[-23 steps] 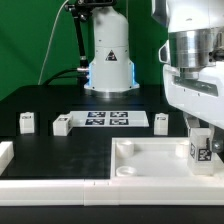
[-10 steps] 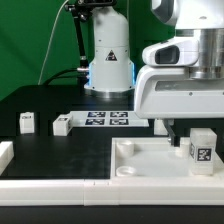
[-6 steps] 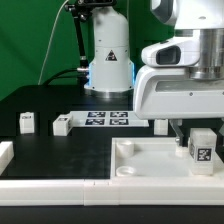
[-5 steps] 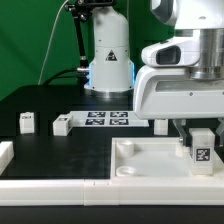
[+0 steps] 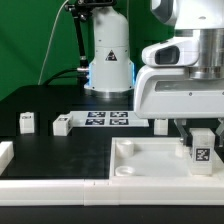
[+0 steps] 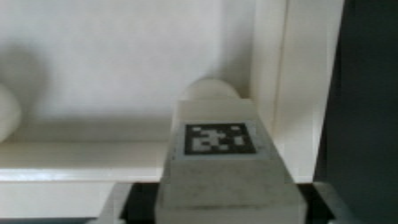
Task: Assemble one leg
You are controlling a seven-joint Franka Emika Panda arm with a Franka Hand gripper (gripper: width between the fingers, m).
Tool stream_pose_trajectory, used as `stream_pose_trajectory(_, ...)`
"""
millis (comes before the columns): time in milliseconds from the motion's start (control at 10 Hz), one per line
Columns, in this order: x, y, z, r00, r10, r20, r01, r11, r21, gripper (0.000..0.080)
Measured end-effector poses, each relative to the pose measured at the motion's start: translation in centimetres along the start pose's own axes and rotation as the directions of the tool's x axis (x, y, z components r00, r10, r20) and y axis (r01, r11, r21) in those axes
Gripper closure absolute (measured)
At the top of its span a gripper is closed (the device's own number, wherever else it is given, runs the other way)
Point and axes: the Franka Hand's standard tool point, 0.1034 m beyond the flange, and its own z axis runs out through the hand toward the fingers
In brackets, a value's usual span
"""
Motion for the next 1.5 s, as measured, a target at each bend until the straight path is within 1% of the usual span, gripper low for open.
stream_pose_trajectory(200, 0.0, 0.1, 0.06, 0.973, 0.229, 0.002, -0.229, 0.973, 0.001, 0.0509)
stream_pose_trajectory(300, 0.0, 0.13, 0.07, 0.954, 0.301, 0.003, -0.301, 0.954, 0.002, 0.0509)
stream_pose_trajectory(400, -0.02, 0.1, 0.07, 0.907, 0.421, 0.004, -0.421, 0.907, 0.003, 0.0509)
stream_pose_trajectory(500, -0.04, 0.11, 0.07, 0.854, 0.52, 0.005, -0.52, 0.854, 0.001, 0.0509)
stream_pose_trajectory(600, -0.05, 0.17, 0.08, 0.77, 0.638, 0.01, -0.638, 0.77, 0.003, 0.0509)
stream_pose_trajectory(800, -0.1, 0.21, 0.11, 0.605, 0.796, 0.015, -0.796, 0.605, 0.002, 0.0509)
stream_pose_trajectory(900, -0.08, 0.28, 0.15, 0.521, 0.853, 0.025, -0.853, 0.521, 0.003, 0.0509)
stream_pose_trajectory(1100, -0.08, 0.18, 0.18, 0.424, 0.905, 0.026, -0.905, 0.424, 0.002, 0.0509)
stream_pose_trajectory(1200, -0.09, 0.14, 0.17, 0.423, 0.906, 0.024, -0.906, 0.423, 0.002, 0.0509)
stream_pose_trajectory(1400, -0.1, 0.14, 0.18, 0.465, 0.885, 0.025, -0.885, 0.465, 0.003, 0.0509)
stream_pose_trajectory(1500, -0.13, 0.15, 0.23, 0.502, 0.864, 0.025, -0.865, 0.502, 0.0, 0.0449)
